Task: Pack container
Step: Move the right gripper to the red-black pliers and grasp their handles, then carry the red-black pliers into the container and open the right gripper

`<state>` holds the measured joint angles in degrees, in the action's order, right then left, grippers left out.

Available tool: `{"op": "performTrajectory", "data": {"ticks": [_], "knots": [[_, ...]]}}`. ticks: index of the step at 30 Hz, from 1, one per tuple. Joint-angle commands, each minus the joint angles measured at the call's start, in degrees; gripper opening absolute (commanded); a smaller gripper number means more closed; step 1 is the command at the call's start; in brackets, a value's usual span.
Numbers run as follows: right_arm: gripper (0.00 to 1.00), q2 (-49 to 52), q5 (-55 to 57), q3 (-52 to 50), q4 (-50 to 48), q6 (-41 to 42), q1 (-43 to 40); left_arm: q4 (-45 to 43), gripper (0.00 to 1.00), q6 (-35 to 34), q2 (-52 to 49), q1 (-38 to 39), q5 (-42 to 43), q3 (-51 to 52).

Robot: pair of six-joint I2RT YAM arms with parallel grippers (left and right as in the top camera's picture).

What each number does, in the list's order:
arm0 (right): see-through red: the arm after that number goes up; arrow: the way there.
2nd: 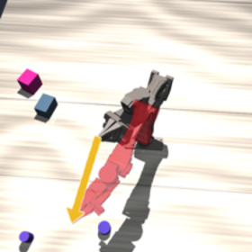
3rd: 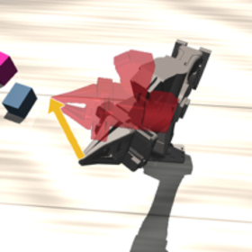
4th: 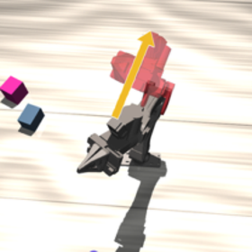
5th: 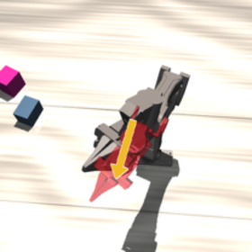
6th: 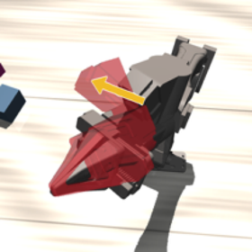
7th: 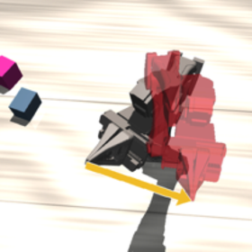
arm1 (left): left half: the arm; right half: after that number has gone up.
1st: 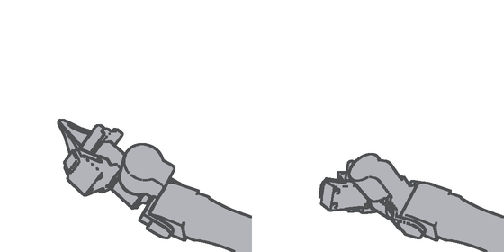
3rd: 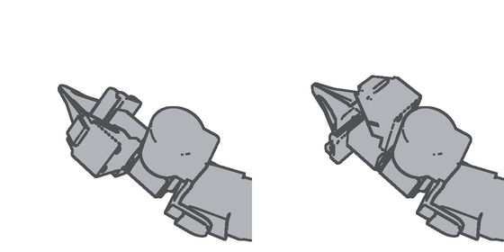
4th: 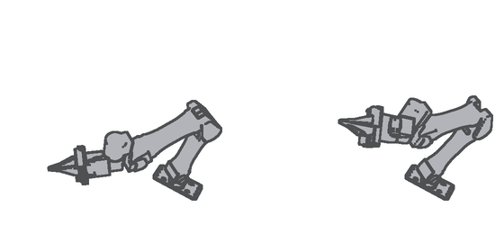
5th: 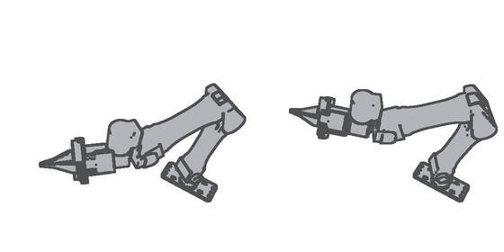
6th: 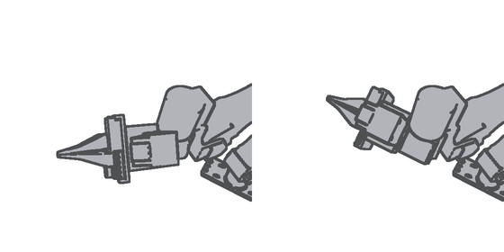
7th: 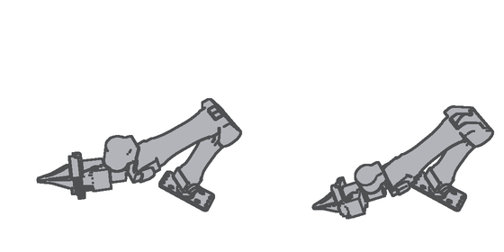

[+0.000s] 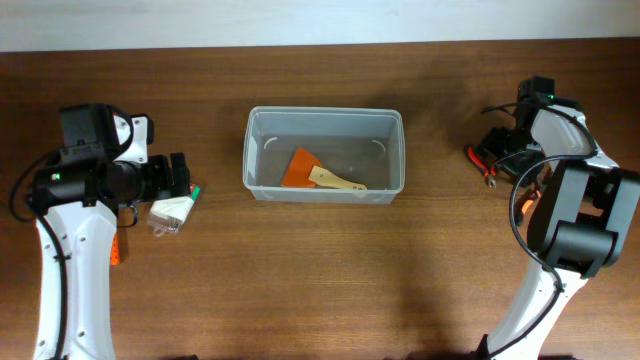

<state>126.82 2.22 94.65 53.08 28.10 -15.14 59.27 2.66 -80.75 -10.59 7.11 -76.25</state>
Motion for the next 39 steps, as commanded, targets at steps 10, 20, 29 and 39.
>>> {"op": "performTrajectory", "data": {"ticks": [10,20,29,39], "knots": [[0.37,1.2,-0.5,-0.4,0.9,0.5,0.0,0.0,0.99,0.9,-0.3,-0.2,0.7,0.2],[0.15,1.2,-0.5,-0.4,0.9,0.5,0.0,0.0,0.99,0.9,-0.3,-0.2,0.9,0.2],[0.04,0.9,-0.5,1.7,1.5,-6.0,0.2,-0.1,0.99,0.9,-0.3,-0.2,0.9,0.2],[0.04,-6.1,-0.5,23.1,15.0,-25.7,5.2,-0.1,0.99,0.9,-0.3,-0.2,0.8,0.2]]}}
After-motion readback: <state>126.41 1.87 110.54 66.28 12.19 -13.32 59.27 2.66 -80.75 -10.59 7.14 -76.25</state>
